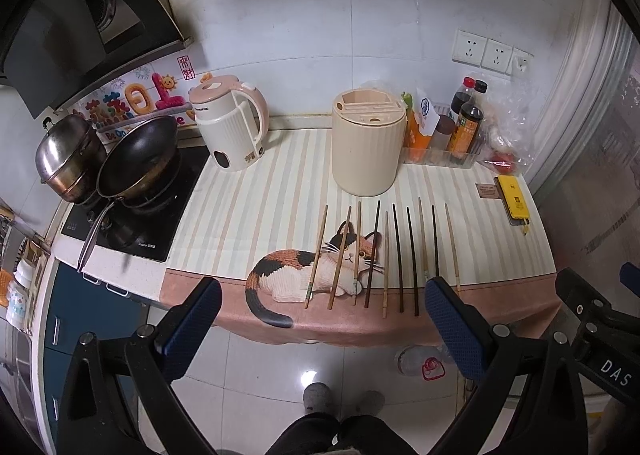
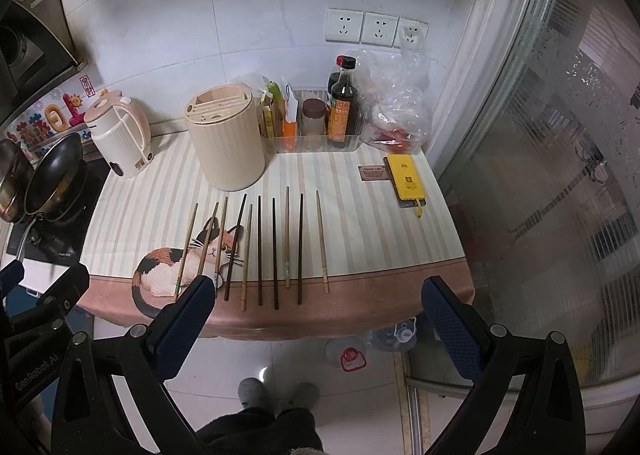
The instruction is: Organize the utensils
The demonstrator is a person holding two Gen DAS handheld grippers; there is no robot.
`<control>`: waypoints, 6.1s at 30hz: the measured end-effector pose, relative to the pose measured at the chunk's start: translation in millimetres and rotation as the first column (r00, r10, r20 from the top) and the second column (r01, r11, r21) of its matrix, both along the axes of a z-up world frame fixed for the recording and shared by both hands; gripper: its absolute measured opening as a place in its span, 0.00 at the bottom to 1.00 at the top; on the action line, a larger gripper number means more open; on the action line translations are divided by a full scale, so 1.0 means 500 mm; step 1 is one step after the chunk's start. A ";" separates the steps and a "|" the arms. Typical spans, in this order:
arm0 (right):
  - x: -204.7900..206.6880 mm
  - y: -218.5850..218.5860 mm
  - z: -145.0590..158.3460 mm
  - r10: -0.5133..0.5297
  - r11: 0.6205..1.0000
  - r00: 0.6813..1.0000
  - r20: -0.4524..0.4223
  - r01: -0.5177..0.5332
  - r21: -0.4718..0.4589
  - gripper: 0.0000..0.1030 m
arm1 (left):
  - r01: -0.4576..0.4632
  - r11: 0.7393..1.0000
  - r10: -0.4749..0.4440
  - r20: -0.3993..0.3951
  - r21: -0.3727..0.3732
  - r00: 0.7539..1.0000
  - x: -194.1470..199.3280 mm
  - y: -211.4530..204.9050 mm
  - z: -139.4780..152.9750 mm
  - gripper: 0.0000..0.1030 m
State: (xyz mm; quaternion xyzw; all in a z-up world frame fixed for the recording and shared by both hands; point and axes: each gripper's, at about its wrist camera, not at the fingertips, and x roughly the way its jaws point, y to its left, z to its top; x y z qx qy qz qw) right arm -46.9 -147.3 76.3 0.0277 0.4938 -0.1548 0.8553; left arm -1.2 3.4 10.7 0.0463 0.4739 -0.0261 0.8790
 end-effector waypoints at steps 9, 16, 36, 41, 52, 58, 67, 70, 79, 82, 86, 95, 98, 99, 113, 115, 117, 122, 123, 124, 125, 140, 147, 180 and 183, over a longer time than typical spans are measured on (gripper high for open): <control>0.001 0.007 0.007 0.000 1.000 1.000 0.001 0.000 -0.001 1.00 | 0.001 1.000 -0.001 0.000 0.002 1.000 0.001 -0.002 0.002 1.00; 0.004 0.004 0.022 0.002 1.000 1.000 0.009 -0.002 -0.007 1.00 | -0.001 1.000 0.001 0.009 0.001 1.000 0.004 -0.002 0.008 1.00; 0.003 0.008 0.025 0.007 1.000 1.000 0.016 -0.007 -0.013 1.00 | 0.001 1.000 -0.001 0.011 -0.005 1.000 0.001 0.003 0.012 1.00; 0.003 0.010 0.024 0.008 1.000 1.000 0.016 -0.007 -0.014 1.00 | 0.001 1.000 -0.001 0.013 -0.003 1.000 0.001 0.004 0.012 1.00; 0.004 0.013 0.027 0.008 1.000 1.000 0.018 -0.008 -0.019 1.00 | -0.004 1.000 0.004 0.016 -0.007 1.000 0.001 0.005 0.017 1.00; 0.002 0.014 0.037 0.018 1.000 0.999 0.029 -0.017 -0.021 1.00 | -0.012 1.000 0.012 0.023 -0.009 1.000 -0.006 0.006 0.022 1.00; 0.028 -0.036 0.003 0.030 0.998 0.991 0.132 -0.036 0.049 1.00 | -0.068 0.997 0.065 0.132 0.024 0.989 0.031 0.006 -0.010 1.00; 0.063 -0.066 -0.046 0.009 0.998 0.993 0.120 -0.016 0.062 1.00 | -0.103 0.993 0.094 0.169 0.051 0.981 0.063 0.007 -0.045 1.00; 0.203 -0.114 -0.270 0.010 0.983 1.000 -0.004 -0.009 0.182 0.57 | -0.156 0.972 0.136 0.122 0.173 0.983 0.213 0.033 -0.210 1.00; 0.248 -0.115 -0.350 0.028 0.972 0.997 -0.069 -0.011 0.233 0.38 | -0.136 0.973 0.137 0.010 0.186 0.991 0.283 0.051 -0.300 1.00; 0.308 -0.121 -0.460 0.016 0.962 0.983 -0.185 0.035 0.271 0.22 | -0.058 0.987 0.086 -0.192 0.147 0.978 0.366 0.068 -0.429 0.88; 0.429 -0.147 -0.620 -0.007 0.948 0.926 -0.377 0.126 0.293 0.23 | 0.032 0.998 -0.001 -0.441 0.063 0.898 0.451 0.054 -0.616 0.57; 0.454 -0.147 -0.652 -0.004 0.952 0.909 -0.417 0.131 0.276 0.23 | 0.049 0.997 -0.018 -0.463 0.055 0.886 0.458 0.050 -0.632 0.41; 0.463 -0.145 -0.664 -0.002 0.954 0.902 -0.431 0.131 0.269 0.23 | 0.049 0.997 -0.017 -0.454 0.058 0.891 0.460 0.051 -0.626 0.33; 0.465 -0.089 -0.731 -0.006 0.975 0.870 -0.494 0.115 0.191 0.06 | -0.135 0.986 0.065 -0.525 -0.096 0.848 0.489 0.168 -0.592 0.05; 0.446 -0.080 -0.733 0.006 0.974 0.858 -0.514 0.111 0.197 0.06 | -0.133 0.984 0.050 -0.535 -0.118 0.843 0.485 0.188 -0.591 0.07; 0.432 -0.068 -0.736 0.012 0.976 0.852 -0.523 0.104 0.191 0.06 | -0.096 0.987 0.015 -0.531 -0.126 0.847 0.478 0.196 -0.586 0.11; 0.439 -0.041 -0.738 -0.003 0.979 0.829 -0.559 0.117 0.169 0.06 | 0.006 0.996 -0.051 -0.525 -0.086 0.850 0.488 0.165 -0.571 0.23; 0.443 -0.036 -0.742 -0.002 0.980 0.822 -0.569 0.115 0.163 0.07 | 0.020 0.998 -0.051 -0.526 -0.063 0.849 0.494 0.148 -0.560 0.23; 0.446 -0.029 -0.745 0.000 0.982 0.815 -0.579 0.111 0.156 0.07 | 0.028 0.999 -0.047 -0.525 -0.043 0.850 0.492 0.147 -0.557 0.23; 0.449 -0.022 -0.748 0.003 0.983 0.808 -0.589 0.106 0.149 0.07 | 0.032 0.999 -0.043 -0.524 -0.028 0.851 0.490 0.143 -0.556 0.20; 0.471 -0.009 -0.720 -0.045 0.978 0.832 -0.552 0.150 0.145 0.05 | 0.008 1.000 -0.003 -0.464 0.008 0.886 0.458 0.089 -0.558 0.04; 0.417 -0.040 -0.636 0.012 0.986 0.902 -0.432 0.062 0.158 0.05 | -0.093 0.995 0.098 -0.394 0.032 0.914 0.405 0.130 -0.484 0.04; 0.532 -0.064 -0.256 0.210 0.950 0.977 0.034 -0.212 0.229 0.05 | -0.156 0.977 0.166 0.065 -0.145 0.984 0.412 0.088 -0.064 0.04; 0.554 -0.061 -0.190 0.228 0.941 0.970 0.084 -0.242 0.235 0.05 | -0.129 0.979 0.149 0.119 -0.161 0.982 0.438 0.069 -0.008 0.04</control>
